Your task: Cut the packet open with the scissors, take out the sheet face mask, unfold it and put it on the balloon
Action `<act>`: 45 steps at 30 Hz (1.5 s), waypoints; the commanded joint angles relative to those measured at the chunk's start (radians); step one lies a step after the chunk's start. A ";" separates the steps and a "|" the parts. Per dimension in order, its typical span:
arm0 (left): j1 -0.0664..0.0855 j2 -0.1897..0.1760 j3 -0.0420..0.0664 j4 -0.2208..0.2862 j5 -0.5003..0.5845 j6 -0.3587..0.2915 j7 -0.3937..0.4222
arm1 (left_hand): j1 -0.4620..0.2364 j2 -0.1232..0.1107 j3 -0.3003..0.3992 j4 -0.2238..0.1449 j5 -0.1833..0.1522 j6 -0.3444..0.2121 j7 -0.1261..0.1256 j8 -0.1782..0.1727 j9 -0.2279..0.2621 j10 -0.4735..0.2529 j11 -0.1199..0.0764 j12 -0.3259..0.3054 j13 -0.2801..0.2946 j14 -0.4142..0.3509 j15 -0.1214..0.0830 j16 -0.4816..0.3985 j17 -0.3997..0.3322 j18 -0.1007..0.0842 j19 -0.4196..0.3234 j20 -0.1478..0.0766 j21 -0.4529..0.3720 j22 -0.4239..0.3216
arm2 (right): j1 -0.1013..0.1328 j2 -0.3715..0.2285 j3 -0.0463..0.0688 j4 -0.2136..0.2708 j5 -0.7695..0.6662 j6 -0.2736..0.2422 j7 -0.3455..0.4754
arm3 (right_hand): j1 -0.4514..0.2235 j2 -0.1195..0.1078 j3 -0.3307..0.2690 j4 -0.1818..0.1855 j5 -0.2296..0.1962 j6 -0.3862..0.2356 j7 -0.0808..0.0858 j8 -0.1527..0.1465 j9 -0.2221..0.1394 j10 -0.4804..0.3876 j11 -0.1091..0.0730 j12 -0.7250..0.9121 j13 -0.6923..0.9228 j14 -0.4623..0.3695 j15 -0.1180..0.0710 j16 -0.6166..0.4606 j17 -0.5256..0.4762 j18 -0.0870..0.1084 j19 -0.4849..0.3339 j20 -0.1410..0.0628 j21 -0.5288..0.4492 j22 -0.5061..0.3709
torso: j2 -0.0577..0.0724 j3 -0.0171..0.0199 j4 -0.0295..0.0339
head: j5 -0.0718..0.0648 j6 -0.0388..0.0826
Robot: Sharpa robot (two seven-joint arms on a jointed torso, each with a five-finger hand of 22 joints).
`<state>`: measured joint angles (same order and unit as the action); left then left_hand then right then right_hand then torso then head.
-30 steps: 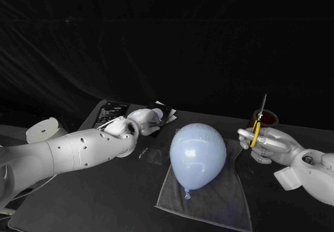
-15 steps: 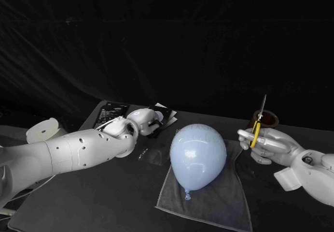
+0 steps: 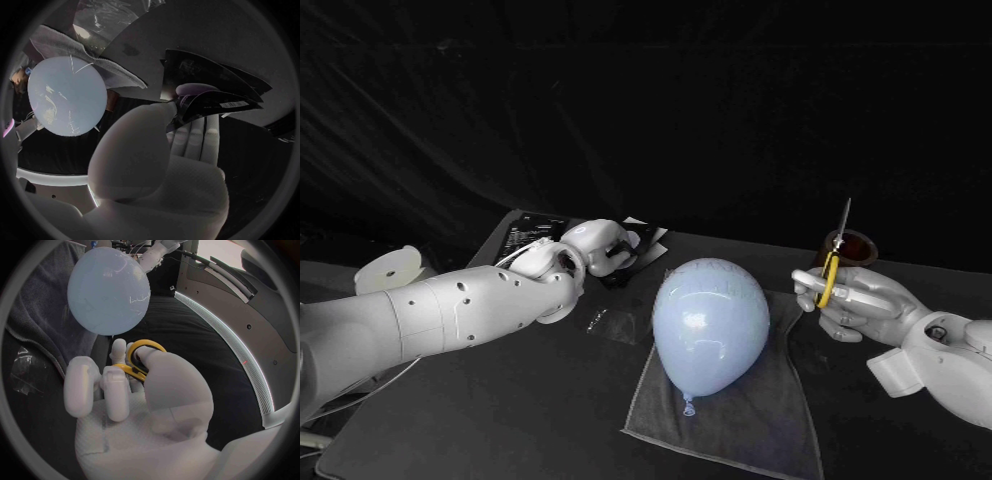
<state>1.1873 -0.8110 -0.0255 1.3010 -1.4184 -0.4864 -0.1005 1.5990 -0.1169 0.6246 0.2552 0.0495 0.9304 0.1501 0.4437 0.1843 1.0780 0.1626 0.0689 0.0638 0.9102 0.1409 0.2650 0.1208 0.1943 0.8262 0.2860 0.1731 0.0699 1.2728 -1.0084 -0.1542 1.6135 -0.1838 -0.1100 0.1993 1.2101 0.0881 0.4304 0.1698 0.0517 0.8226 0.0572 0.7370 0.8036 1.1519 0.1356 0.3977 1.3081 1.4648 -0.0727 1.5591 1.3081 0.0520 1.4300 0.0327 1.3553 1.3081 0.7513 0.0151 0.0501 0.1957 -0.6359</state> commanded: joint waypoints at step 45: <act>0.112 -0.104 0.021 0.102 0.302 0.209 -0.106 | -0.068 -0.003 0.029 -0.010 -0.002 -0.004 0.027 0.020 0.027 0.020 -0.007 -0.007 -0.001 0.017 -0.001 -0.024 0.000 -0.017 0.006 0.003 -0.015 -0.002 | -0.011 0.016 0.000 -0.009 -0.010 0.019 -0.009 | 0.010 0.014 0.006 -0.002 -0.003 -0.001 -0.008 -0.001 0.002 0.419 -0.158 1.173 0.263 0.098 -0.007 0.002 0.230 0.008 -0.011 0.000 -0.009 0.090 | 0.001 0.0002 -0.0001 | -0.009 0.009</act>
<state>1.2975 -0.9139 -0.0058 1.4021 -1.1491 -0.3358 -0.1659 1.5390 -0.1186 0.6552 0.2403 0.0462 0.9286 0.1699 0.4584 0.2078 1.0957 0.1519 0.0654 0.0633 0.9204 0.1376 0.2473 0.1196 0.1932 0.8258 0.2858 0.1639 0.0691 1.2622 -0.9936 -0.1546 1.6038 -0.1864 -0.1068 0.1869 1.2101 0.0881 0.4293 0.1681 0.0517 0.8207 0.0554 0.7331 0.8049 1.1519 0.1356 0.3978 1.3081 1.4662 -0.0712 1.5577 1.3081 0.0519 1.4264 0.0292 1.3513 1.3080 0.7518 0.0151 0.0499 0.1855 -0.6253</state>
